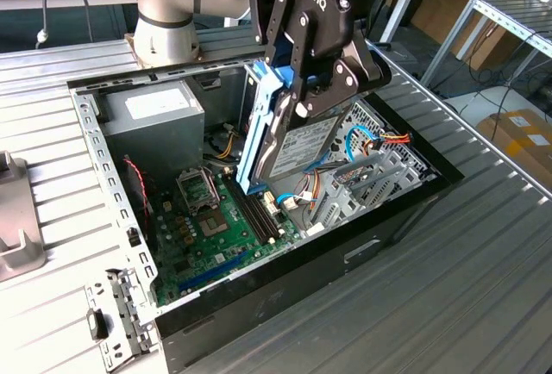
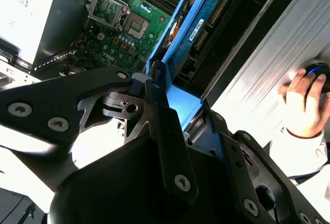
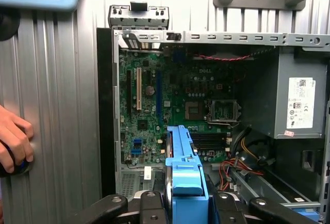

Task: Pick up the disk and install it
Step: 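Pick up the disk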

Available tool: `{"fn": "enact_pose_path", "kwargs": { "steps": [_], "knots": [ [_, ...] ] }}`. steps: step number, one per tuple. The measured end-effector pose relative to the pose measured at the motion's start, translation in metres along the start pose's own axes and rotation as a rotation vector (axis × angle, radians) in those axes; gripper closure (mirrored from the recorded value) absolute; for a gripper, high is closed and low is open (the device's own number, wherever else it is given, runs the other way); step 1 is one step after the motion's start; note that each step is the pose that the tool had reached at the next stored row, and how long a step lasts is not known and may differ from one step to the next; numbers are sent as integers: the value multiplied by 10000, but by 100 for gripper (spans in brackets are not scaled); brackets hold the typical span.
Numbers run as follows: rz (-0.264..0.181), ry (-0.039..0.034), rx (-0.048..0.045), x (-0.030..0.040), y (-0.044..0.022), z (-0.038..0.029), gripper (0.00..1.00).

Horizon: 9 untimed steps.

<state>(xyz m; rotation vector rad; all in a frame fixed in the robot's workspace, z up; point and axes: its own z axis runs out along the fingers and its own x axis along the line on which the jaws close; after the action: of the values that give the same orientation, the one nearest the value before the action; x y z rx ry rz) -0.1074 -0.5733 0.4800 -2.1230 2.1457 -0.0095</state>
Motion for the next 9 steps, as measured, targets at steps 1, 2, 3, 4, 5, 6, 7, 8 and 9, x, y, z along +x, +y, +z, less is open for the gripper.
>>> {"fn": "enact_pose_path", "kwargs": {
  "steps": [1, 2, 3, 4, 5, 6, 7, 8, 9],
  "knots": [
    [0, 0, 0, 0, -1, 2, 63],
    [0, 0, 0, 0, -2, 5, 63],
    [0, 0, 0, 0, -3, 6, 63],
    [0, 0, 0, 1, -3, 8, 63],
    [0, 0, 0, 1, -4, 10, 63],
    [0, 0, 0, 1, -5, 11, 63],
    [0, 0, 0, 1, -6, 13, 63],
    [0, 0, 0, 1, -7, 15, 63],
    [0, 0, 0, 1, -7, 17, 63]
  ]
}}
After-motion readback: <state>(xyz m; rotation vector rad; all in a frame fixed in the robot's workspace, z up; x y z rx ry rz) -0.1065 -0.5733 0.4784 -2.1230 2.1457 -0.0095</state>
